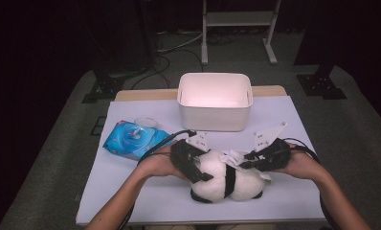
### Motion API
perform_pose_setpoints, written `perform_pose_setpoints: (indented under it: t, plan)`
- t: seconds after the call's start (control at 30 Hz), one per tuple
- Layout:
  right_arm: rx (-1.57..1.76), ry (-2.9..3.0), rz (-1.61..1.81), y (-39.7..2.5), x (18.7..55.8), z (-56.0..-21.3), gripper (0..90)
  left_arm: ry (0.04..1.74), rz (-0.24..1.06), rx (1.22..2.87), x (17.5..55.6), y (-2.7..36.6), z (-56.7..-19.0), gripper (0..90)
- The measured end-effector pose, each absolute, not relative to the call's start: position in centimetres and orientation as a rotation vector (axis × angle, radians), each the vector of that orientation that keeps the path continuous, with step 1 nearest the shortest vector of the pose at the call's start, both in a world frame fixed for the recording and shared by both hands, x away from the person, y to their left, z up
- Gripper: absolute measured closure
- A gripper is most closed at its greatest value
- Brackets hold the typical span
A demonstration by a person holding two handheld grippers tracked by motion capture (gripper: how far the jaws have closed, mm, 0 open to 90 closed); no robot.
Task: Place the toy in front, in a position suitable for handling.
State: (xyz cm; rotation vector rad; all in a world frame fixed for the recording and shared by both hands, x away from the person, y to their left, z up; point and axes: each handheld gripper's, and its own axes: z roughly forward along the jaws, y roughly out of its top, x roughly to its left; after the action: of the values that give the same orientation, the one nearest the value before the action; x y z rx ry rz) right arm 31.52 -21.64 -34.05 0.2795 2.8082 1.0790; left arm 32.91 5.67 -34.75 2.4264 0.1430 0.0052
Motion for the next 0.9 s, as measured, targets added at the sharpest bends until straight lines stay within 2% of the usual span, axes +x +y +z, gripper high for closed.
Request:
perform_pose_setpoints:
  t: [0.47,0.67,0.9]
  plan:
    - [0.509,2.76,1.159,-27.1,31.7,-36.4,76.2,0.154,-0.002,2.419,33.0,5.9,-34.9,16.0]
    - [0.565,2.771,1.128,-28.3,32.0,-37.4,76.1,0.157,-0.001,2.415,33.0,6.0,-34.9,16.0]
    - [0.519,2.775,1.099,-27.5,32.1,-36.8,76.1,0.126,0.025,2.428,32.5,5.7,-34.7,15.9]
